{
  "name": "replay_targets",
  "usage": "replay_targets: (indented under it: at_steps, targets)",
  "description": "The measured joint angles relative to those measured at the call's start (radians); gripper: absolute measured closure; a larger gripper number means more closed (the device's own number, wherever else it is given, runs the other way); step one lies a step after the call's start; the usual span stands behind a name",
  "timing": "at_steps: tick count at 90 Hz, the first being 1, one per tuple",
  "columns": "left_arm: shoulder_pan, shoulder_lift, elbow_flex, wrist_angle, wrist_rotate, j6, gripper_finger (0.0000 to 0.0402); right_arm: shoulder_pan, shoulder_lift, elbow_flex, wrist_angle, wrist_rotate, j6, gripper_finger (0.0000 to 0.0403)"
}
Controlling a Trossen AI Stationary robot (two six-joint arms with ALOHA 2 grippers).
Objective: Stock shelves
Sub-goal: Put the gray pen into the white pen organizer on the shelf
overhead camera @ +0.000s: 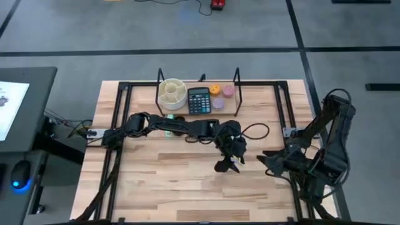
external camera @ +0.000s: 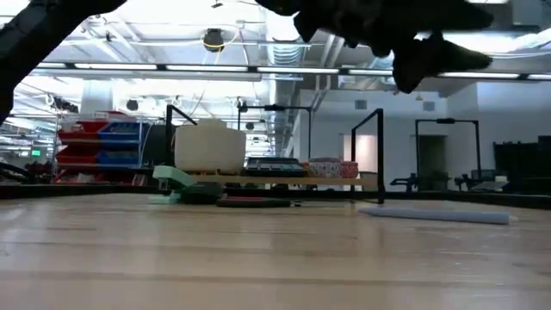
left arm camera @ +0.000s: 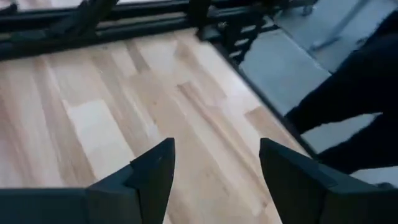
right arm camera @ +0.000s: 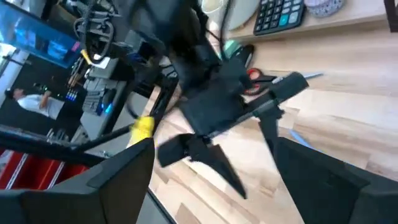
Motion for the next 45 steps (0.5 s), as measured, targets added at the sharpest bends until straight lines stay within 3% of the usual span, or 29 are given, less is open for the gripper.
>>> replay_targets:
  at_steps: [16,34,45]
  targets:
    - [-0.004,-0.125,0.002,0.014,-0.043,-0.002,0.0192,-0.004,0.0,0.0,-0.001,0.001,-0.004,0.0084]
    - [-0.011,-0.252,0.001,-0.008,-0.171,-0.079,0.0193,-0.012,0.0,0.0,-0.022,0.003,-0.003,0.0084]
    - [-0.011,-0.371,-0.131,0.022,-0.318,-0.122,0.0205,-0.032,0.0,0.0,-0.019,0.003,-0.027,0.0084]
